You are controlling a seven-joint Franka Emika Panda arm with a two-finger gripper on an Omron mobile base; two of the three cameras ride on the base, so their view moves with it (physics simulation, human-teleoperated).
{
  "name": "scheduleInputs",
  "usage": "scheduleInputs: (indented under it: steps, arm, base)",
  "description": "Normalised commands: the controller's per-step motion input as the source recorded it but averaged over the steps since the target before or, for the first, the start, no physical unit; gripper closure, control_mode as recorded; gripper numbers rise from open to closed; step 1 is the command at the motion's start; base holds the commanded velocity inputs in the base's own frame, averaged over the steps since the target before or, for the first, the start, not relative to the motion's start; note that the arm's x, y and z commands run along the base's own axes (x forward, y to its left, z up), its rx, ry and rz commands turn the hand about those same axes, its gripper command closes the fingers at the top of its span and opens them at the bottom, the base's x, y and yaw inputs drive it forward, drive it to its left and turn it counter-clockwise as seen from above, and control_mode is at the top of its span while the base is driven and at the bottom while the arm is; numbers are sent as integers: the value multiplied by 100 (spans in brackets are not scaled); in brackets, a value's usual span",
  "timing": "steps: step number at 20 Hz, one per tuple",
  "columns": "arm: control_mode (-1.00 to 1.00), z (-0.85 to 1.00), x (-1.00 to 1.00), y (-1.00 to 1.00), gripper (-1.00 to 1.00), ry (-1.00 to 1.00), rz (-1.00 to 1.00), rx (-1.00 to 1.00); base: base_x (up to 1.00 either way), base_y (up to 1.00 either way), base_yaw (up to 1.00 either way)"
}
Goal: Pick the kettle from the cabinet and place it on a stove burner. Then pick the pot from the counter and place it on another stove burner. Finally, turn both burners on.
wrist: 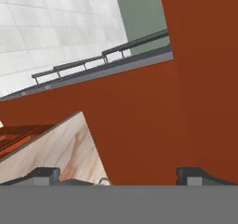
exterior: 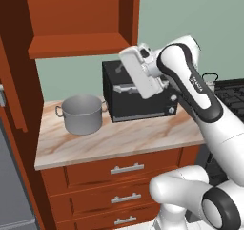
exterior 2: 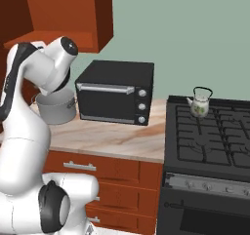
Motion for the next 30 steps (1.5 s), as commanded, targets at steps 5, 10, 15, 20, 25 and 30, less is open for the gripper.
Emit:
scheduleInputs:
  steps: [5,10,15,20,25,30]
  arm:
    - [-100,-2,3,19,-100,0,0,-14]
    - [-100,-26,6,8,-100,0,0,-14]
    - [-100,-29,1,0,-100,-1,0,-6]
    - [-100,-26,7,0,-100,0,0,-4]
    - [-100,-22,4,0,-100,-1,0,-5]
    - [-100,-20,17,0,-100,0,0,-5]
  base:
    - [0,0,0]
    - [0,0,0]
    - [0,0,0]
    - [0,0,0]
    - [0,0,0]
    - [0,0,0]
